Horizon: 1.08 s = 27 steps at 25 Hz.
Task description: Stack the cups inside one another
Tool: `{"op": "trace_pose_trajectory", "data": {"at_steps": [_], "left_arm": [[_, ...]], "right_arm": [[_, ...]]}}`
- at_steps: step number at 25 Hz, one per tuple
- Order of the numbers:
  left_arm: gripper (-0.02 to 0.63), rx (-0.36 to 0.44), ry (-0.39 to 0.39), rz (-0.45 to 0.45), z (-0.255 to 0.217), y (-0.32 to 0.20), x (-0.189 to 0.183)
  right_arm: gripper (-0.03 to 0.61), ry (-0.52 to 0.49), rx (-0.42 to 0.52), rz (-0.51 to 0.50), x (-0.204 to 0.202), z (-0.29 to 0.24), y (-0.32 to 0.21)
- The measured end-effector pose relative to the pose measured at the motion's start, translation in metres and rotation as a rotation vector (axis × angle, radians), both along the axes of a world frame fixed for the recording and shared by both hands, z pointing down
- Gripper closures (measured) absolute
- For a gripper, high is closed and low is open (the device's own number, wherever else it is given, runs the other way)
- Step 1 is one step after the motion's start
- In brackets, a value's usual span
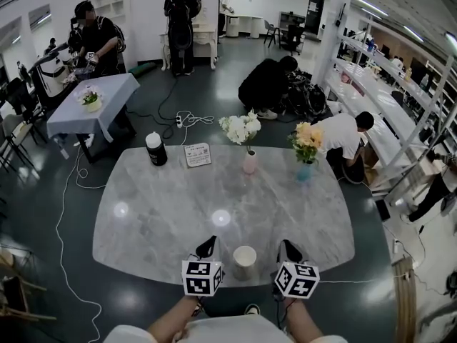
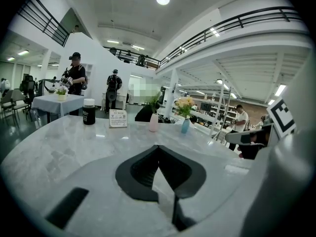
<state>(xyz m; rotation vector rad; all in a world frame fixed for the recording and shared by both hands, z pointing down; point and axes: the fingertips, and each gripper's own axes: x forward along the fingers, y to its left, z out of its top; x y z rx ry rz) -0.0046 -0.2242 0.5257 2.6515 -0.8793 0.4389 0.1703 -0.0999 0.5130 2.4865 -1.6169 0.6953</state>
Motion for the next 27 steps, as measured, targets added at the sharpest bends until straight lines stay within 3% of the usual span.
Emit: {"op": "trace_pose_trajectory", "data": {"at_steps": [27], "left_arm": [[0.604,0.008,-0.017,-0.005,0.002,0.008,0.011]], "right_arm": [[0.572,0.006,-0.019,0.008,0.014,0.003,0.009]]}}
